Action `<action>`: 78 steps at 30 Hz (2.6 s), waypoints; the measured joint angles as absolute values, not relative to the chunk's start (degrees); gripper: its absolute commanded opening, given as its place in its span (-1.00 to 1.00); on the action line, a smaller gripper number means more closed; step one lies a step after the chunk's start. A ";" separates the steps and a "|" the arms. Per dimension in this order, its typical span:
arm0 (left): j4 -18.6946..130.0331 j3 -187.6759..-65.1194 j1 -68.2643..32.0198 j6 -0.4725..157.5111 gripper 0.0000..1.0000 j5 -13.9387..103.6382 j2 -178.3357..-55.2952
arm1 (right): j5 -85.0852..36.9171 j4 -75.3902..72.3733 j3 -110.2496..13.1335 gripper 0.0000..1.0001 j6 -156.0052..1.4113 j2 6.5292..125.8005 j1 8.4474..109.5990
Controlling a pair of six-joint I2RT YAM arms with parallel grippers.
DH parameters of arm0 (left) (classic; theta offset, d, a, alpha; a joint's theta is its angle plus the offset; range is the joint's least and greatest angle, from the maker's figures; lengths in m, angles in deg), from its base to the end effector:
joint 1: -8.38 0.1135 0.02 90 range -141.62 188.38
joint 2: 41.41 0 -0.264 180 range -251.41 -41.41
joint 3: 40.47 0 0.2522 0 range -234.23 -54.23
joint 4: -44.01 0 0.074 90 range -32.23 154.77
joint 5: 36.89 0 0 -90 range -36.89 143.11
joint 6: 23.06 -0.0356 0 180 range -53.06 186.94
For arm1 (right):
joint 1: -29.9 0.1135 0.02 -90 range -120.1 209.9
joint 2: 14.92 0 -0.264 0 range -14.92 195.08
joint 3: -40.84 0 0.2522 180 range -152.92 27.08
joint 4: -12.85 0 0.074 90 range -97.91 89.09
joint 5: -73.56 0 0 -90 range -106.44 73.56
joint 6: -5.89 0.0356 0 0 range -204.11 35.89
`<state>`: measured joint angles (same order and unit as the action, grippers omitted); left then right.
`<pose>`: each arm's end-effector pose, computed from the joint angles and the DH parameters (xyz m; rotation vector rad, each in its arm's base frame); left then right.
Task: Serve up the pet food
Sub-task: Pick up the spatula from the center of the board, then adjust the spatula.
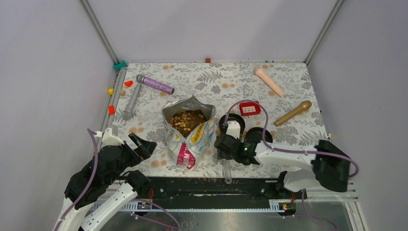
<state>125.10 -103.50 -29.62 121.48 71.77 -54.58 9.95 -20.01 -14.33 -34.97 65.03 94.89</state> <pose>0.0209 -0.0019 0.3106 -0.5034 2.0880 -0.6274 0.1241 0.2286 0.1783 -0.1723 2.4434 0.2836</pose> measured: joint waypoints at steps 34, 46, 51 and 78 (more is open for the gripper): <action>86.42 -108.75 -29.62 99.87 0.96 31.77 -72.44 | -58.35 -0.36 -22.42 0.00 -23.49 33.99 78.47; 74.18 -104.31 -29.66 95.23 0.95 19.79 -75.65 | -65.24 17.87 -21.35 -0.03 -5.15 39.26 78.36; 68.65 -103.92 -30.85 95.15 0.90 16.21 -77.90 | -65.68 23.32 -20.41 -0.05 -0.15 42.43 78.32; 57.26 -99.07 -39.65 100.13 -1.00 23.29 -80.06 | -64.82 19.99 -19.62 0.99 -6.12 43.93 77.95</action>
